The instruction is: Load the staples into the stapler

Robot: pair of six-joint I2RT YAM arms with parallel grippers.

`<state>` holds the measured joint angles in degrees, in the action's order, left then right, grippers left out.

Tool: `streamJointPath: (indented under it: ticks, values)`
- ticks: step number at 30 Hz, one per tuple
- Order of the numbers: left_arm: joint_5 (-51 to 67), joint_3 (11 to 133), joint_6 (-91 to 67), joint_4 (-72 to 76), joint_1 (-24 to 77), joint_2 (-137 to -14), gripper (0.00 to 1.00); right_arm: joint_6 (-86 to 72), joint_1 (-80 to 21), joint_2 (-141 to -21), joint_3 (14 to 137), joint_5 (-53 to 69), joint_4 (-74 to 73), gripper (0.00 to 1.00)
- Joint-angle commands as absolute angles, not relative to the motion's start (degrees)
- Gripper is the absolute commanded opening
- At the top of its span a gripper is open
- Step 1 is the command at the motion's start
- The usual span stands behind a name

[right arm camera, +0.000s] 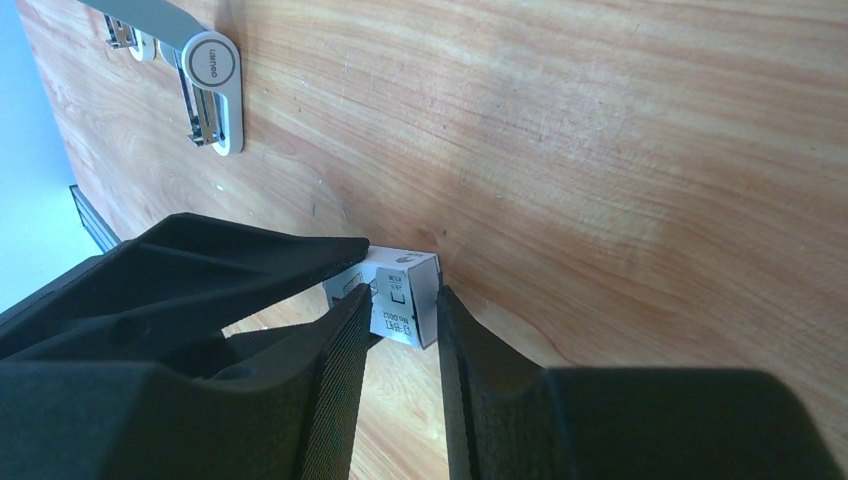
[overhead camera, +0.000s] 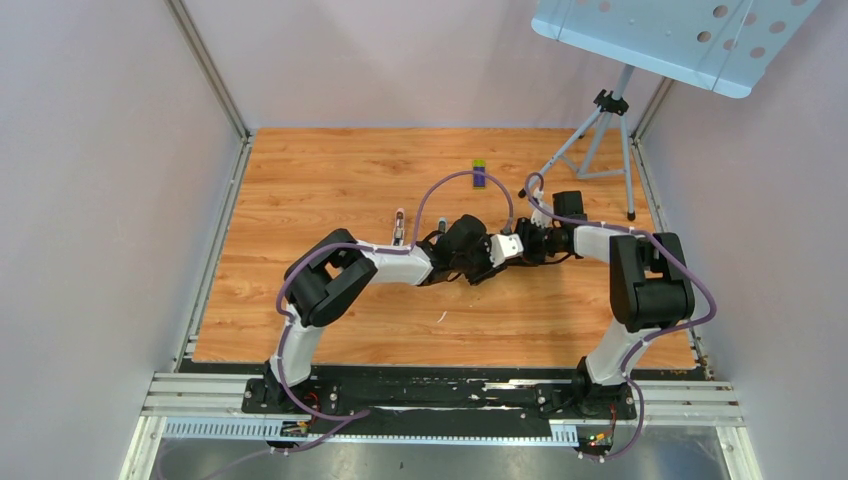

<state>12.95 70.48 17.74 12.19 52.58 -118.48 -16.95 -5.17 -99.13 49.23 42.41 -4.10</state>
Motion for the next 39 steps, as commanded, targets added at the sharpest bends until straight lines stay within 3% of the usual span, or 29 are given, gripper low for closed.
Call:
streamJointPath:
  ticks: [1,14,21,39]
  values:
    - [11.9,71.3,17.0,10.1,52.5,-119.5,0.41,-17.7,-6.0,-96.7,49.2,41.1,-5.4,0.35]
    - [10.6,63.9,13.7,11.5,52.6,-113.1,0.33,-22.1,-6.0,-88.5,45.6,37.9,-6.3,0.35]
    - [8.0,55.4,9.0,11.9,53.4,-104.7,0.33,-22.8,-6.3,-82.1,40.5,42.5,-5.2,0.39]
    - [4.6,28.3,0.7,24.0,56.7,-81.1,0.33,-31.8,-20.3,-74.1,26.4,49.0,10.8,0.50]
